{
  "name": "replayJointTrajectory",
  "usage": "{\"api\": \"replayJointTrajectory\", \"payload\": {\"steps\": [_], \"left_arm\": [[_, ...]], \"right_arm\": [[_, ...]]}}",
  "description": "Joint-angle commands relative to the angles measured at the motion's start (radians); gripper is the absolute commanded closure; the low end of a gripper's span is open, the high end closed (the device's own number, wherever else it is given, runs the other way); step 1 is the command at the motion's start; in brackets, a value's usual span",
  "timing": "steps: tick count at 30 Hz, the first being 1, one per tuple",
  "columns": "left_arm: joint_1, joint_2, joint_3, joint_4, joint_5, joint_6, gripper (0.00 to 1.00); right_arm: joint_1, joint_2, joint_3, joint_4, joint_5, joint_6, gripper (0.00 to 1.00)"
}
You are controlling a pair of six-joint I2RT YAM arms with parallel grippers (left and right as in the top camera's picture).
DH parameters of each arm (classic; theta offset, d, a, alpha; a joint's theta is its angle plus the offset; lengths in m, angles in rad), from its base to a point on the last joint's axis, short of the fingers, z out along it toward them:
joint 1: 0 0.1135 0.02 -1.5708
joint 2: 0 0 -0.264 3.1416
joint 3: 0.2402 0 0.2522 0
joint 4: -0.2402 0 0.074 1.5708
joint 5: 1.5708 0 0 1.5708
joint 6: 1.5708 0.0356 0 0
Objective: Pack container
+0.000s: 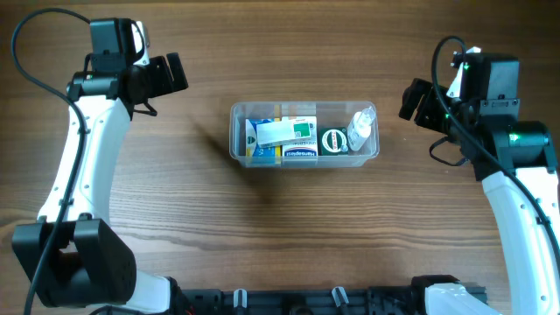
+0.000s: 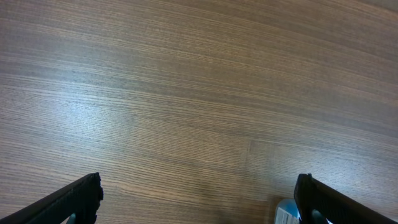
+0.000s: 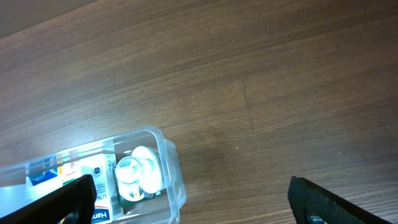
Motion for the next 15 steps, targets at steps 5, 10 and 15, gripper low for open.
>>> {"api": "replayJointTrajectory", "payload": {"steps": [5,10,15], "left_arm": [[0.003,-0.011,0.001,0.000,-0.006,-0.013,0.00],[0.003,-0.011,0.000,0.000,-0.006,-0.013,0.00],[0.003,-0.011,0.001,0.000,-0.006,-0.013,0.00]], "right_arm": [[-0.001,-0.012,0.009,0.000,0.005,-0.011,0.00],[-0.001,-0.079,0.009,0.000,0.005,-0.011,0.00],[-0.001,-0.186,0.009,0.000,0.005,-0.011,0.00]]}}
